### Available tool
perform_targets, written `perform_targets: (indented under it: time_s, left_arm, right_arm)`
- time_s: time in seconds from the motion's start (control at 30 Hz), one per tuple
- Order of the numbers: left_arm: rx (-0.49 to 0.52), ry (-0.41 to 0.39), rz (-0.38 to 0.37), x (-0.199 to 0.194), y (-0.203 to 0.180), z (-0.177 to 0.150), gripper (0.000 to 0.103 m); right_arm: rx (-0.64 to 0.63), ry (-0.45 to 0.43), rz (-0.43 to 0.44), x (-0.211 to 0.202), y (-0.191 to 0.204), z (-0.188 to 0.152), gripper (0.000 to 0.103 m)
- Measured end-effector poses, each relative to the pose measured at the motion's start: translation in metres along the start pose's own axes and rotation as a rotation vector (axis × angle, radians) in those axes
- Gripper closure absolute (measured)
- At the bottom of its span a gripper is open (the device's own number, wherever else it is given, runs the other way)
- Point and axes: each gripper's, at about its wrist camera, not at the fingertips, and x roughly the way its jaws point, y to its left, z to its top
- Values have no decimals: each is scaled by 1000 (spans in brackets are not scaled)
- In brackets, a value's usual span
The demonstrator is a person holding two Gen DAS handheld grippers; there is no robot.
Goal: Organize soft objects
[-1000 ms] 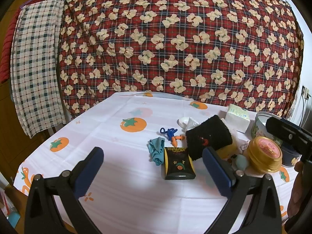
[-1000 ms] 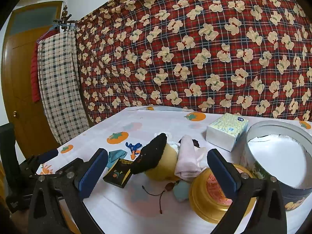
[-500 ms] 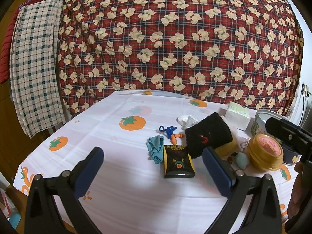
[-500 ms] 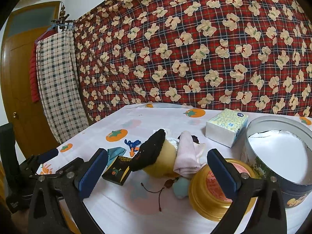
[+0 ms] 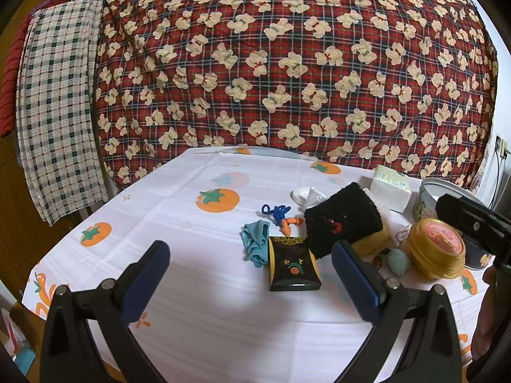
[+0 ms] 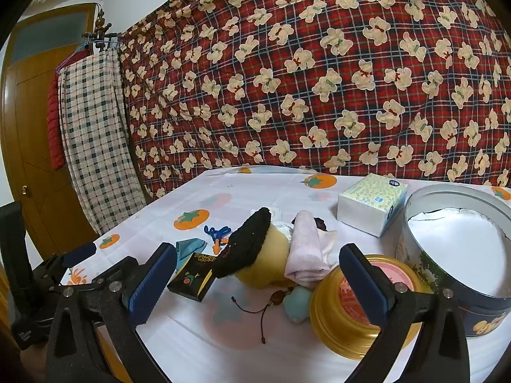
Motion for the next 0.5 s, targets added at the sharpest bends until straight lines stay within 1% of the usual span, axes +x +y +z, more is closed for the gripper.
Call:
perform_targets:
  time_s: [0.1,0.5]
  left_arm:
    - [-2,3,0,1,-5,-5,0]
    - [1,4,2,2,-7,-7,0]
  right_arm:
    - [-1,0,-2,0,0,0,1]
    - [1,4,-2,1,-2,-1,1]
